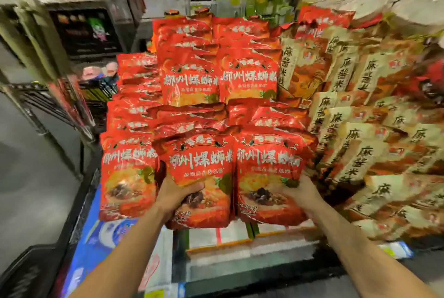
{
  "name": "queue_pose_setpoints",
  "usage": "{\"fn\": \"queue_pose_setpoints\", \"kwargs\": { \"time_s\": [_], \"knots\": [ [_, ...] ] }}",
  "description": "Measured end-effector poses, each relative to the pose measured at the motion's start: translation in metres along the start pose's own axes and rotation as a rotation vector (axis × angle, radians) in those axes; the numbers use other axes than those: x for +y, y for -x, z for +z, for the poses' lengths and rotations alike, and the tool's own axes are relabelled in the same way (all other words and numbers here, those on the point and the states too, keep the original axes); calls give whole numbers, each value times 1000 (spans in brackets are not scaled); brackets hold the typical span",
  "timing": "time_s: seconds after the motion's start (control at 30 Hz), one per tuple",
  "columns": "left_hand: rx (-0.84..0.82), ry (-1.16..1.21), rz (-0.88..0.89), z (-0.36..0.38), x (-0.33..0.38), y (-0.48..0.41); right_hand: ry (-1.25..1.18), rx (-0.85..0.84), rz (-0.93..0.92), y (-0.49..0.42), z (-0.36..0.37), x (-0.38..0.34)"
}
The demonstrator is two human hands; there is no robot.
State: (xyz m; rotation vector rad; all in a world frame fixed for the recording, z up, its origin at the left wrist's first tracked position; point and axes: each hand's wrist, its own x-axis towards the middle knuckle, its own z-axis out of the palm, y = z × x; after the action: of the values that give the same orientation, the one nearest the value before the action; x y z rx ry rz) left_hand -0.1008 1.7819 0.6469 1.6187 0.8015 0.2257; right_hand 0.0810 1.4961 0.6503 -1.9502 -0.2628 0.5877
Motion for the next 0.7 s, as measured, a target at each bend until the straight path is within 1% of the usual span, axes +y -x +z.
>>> {"fn": "queue_pose_setpoints", "kwargs": {
  "time_s": [0.07,0.17,0.23,0.27,0.33,0.37,0.4,0.43,0.47,0.53,0.6,0.7],
  "knots": [
    [138,-68,16,13,-19,-9,104,83,-3,-15,8,18],
    [373,-178,30,35,-31,-8,106,213,-33,-18,13,30],
    [485,-229,35,45,-34,-2,184,288,-77,-16,13,35],
    [540,-268,48,49,-36,1,244,328,-90,-14,15,36],
    [673,-412,77,56,-41,5,440,448,-127,-6,20,42],
    [740,-483,120,60,-44,6,546,525,-193,-2,24,45],
    [780,-554,204,65,-46,7,639,585,-288,3,29,46],
    [787,-637,333,70,-46,8,717,603,-398,7,35,45],
    [759,-742,474,77,-45,10,794,571,-506,10,42,44],
    [650,-931,711,90,-48,7,939,480,-646,7,58,48],
    [552,-1027,813,96,-56,-2,1001,437,-664,-7,72,55],
    [521,-1114,848,90,-78,-27,1011,448,-635,-31,85,67]
  ]
}}
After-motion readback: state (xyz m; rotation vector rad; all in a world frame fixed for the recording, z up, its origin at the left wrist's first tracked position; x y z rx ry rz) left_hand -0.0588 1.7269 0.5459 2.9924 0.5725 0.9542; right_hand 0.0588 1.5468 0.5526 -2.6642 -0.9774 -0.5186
